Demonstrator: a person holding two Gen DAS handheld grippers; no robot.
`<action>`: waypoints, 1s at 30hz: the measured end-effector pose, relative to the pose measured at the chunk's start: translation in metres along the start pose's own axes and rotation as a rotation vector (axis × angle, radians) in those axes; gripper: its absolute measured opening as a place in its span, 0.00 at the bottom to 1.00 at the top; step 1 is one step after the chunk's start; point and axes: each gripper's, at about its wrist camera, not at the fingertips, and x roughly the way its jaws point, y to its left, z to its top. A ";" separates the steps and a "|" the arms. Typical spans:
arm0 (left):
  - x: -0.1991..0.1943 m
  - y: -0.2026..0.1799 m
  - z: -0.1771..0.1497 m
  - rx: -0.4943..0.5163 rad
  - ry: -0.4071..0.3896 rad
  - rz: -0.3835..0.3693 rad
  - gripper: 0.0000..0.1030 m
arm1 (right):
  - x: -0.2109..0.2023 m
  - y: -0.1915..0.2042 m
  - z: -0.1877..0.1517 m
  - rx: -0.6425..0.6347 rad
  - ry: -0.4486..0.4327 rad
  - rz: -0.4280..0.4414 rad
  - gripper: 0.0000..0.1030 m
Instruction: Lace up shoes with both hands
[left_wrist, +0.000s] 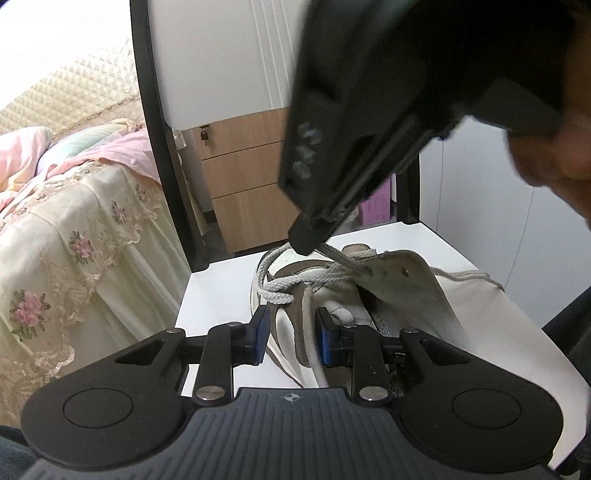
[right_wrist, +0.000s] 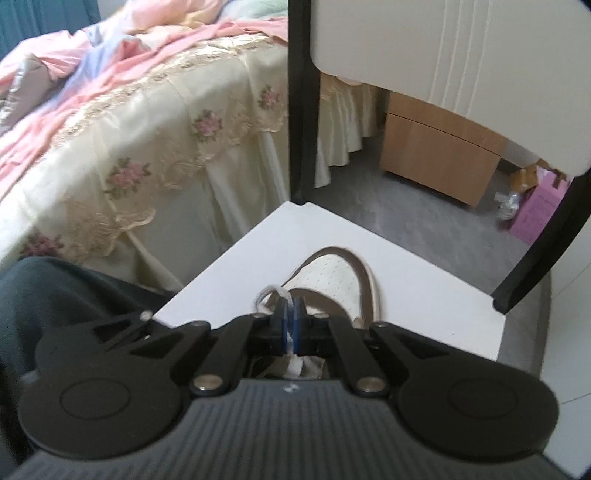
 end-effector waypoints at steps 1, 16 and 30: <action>0.000 0.000 0.000 0.001 0.002 0.001 0.29 | -0.003 -0.001 -0.003 -0.002 -0.007 0.011 0.03; -0.002 0.006 0.001 -0.042 -0.011 0.008 0.29 | -0.039 -0.052 -0.059 0.571 -0.117 0.110 0.10; -0.011 -0.007 -0.003 0.034 -0.072 0.029 0.08 | 0.005 -0.107 -0.156 1.346 -0.250 0.343 0.39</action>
